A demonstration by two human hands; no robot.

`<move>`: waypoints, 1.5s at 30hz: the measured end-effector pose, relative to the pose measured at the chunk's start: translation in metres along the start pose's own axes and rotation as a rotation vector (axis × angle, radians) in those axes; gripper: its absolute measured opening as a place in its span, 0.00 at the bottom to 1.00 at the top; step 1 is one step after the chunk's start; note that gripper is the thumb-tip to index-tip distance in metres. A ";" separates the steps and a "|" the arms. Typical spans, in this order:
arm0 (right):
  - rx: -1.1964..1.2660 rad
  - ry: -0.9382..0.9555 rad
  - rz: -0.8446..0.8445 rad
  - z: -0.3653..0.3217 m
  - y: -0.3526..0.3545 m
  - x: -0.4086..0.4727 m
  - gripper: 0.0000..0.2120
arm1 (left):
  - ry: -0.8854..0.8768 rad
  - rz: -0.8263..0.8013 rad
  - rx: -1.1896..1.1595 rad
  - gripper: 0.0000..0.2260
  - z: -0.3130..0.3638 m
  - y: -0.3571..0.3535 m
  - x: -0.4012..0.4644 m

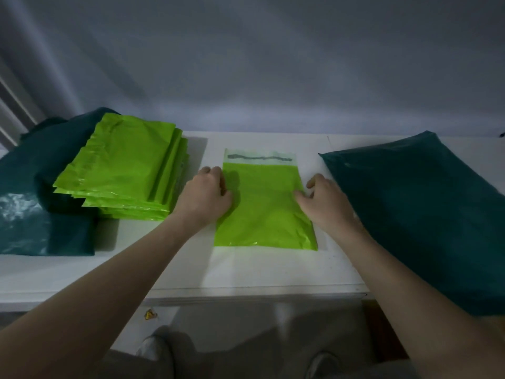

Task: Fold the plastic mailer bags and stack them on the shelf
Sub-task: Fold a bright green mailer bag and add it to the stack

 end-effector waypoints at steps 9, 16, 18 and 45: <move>-0.082 0.410 -0.137 -0.038 -0.018 -0.009 0.15 | -0.243 -0.189 0.150 0.21 0.024 -0.022 -0.008; -0.178 0.389 -0.190 -0.045 -0.023 -0.010 0.16 | -0.213 -0.179 0.059 0.17 0.023 -0.027 -0.007; -0.182 0.380 -0.215 -0.046 -0.024 -0.011 0.17 | -0.211 -0.180 0.039 0.17 0.022 -0.028 -0.009; 0.200 -0.085 -0.052 -0.005 -0.008 0.017 0.21 | 0.182 -0.031 -0.348 0.19 -0.007 -0.015 0.022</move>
Point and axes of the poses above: each hand's wrist, its own x-axis towards the middle knuckle, its own y-axis out of the back of the hand, z = x × y, the point moved 3 cm from there along x, towards the middle knuckle, and after that the axes turned 4 degrees about y, right-handed, at the moved point
